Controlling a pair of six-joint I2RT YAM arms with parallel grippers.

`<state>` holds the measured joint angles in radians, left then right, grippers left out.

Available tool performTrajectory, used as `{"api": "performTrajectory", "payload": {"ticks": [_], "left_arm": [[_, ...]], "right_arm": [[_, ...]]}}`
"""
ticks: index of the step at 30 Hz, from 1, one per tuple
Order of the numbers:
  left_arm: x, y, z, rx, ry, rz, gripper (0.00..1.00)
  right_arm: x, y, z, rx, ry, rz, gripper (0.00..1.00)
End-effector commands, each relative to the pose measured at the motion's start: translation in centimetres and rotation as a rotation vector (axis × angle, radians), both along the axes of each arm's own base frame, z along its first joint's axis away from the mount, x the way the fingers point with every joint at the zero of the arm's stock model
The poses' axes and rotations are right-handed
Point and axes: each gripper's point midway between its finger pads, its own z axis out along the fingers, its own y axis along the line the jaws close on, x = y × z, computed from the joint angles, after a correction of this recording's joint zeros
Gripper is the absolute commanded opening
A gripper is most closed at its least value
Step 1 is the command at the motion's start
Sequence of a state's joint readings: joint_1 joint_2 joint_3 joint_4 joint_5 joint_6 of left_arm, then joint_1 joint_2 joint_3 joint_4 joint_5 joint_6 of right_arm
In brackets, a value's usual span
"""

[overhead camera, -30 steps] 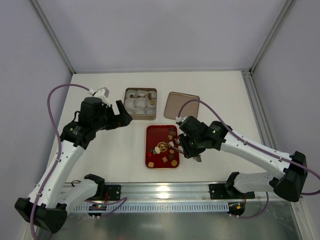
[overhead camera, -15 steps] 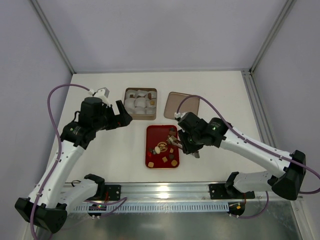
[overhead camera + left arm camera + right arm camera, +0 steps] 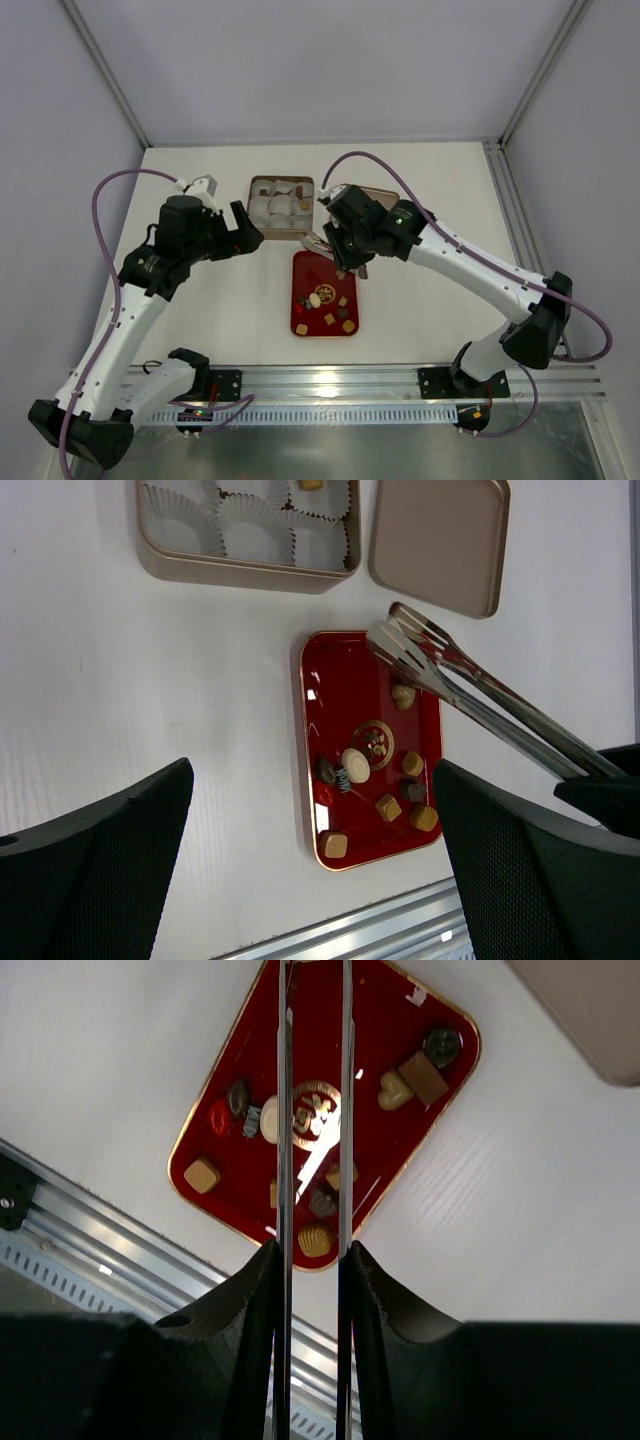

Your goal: Pack the chocolate

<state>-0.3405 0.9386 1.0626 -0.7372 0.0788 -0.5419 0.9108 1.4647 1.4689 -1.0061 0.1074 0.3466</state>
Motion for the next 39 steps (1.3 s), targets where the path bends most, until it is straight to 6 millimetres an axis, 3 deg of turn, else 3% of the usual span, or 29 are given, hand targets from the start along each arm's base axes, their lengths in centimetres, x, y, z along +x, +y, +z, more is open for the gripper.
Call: {"api": "performTrajectory", "payload": {"ticks": [1, 3, 4, 5, 8, 17, 22, 33, 39], "left_arm": [[0.2, 0.2, 1.7, 0.0, -0.059, 0.0, 1.0], [0.1, 0.2, 1.8, 0.004, -0.06, -0.002, 1.0], [0.1, 0.3, 2.0, 0.006, -0.062, -0.002, 1.0], [0.1, 0.3, 2.0, 0.01, -0.064, -0.001, 1.0], [0.1, 0.4, 2.2, 0.015, -0.069, 0.001, 1.0], [0.1, 0.7, 2.0, 0.033, -0.063, 0.003, 1.0], [0.1, 0.6, 1.8, 0.03, -0.059, 0.0, 1.0], [0.2, 0.4, 1.8, 0.021, -0.055, -0.003, 1.0], [0.2, 0.3, 1.9, 0.014, -0.054, -0.003, 1.0]], "right_arm": [[4.1, 3.6, 1.6, 0.07, -0.088, 0.025, 0.32], [5.9, 4.8, 2.8, 0.093, -0.121, 0.017, 0.32], [6.9, 5.7, 1.6, 0.074, -0.105, 0.021, 0.32], [7.9, 6.4, 2.6, 0.098, -0.129, 0.017, 0.32], [10.8, 8.0, 1.7, 0.109, -0.122, -0.002, 0.33], [16.9, 9.4, 0.3, 0.143, -0.123, -0.07, 0.33], [17.9, 10.3, -0.6, 0.159, -0.105, -0.063, 0.33], [16.9, 10.2, -2.6, 0.136, -0.069, -0.058, 0.34], [16.9, 10.1, -3.2, 0.126, -0.062, -0.058, 0.41]]}}
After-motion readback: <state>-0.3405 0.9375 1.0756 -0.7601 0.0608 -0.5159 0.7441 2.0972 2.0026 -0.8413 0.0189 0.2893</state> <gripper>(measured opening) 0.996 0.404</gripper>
